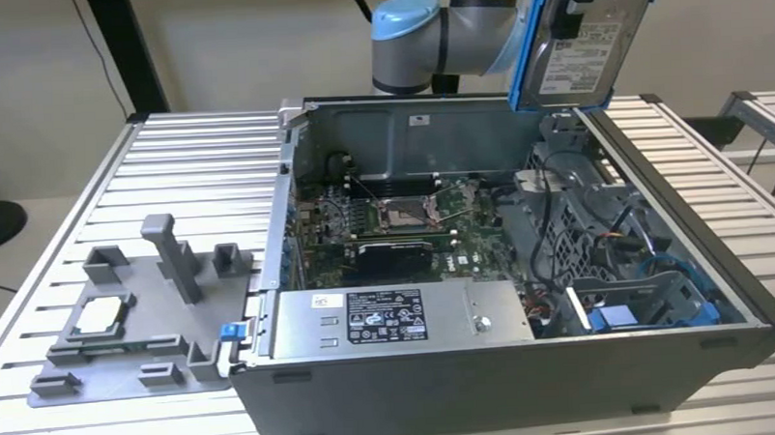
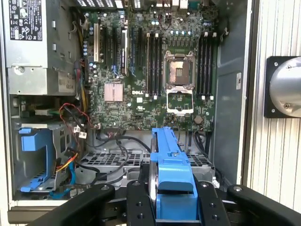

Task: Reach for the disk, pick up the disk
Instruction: 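Pick up the disk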

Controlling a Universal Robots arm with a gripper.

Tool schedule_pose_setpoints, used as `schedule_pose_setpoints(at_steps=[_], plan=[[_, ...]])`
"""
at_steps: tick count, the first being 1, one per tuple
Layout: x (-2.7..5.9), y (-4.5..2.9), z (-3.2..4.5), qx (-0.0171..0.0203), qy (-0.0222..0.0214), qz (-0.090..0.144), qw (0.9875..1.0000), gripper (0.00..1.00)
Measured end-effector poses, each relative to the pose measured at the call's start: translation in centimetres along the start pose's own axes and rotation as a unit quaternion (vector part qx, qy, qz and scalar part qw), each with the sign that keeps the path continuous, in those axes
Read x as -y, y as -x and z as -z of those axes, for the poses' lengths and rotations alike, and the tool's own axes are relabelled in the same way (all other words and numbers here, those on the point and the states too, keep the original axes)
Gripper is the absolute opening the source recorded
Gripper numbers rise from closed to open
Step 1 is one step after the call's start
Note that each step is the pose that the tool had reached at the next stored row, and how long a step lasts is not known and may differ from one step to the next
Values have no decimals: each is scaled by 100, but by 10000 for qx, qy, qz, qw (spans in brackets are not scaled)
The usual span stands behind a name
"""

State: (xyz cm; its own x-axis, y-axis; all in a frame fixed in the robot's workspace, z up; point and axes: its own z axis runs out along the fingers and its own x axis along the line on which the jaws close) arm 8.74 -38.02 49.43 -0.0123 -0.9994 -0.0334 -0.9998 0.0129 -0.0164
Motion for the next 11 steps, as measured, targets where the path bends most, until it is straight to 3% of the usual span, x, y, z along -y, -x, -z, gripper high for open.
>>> schedule_pose_setpoints(at_steps=[6, 11], plan=[[0, -9, 0, 0, 0, 0, 10000, 0], [1, -93, 3, 0, 0, 0, 10000, 0]])
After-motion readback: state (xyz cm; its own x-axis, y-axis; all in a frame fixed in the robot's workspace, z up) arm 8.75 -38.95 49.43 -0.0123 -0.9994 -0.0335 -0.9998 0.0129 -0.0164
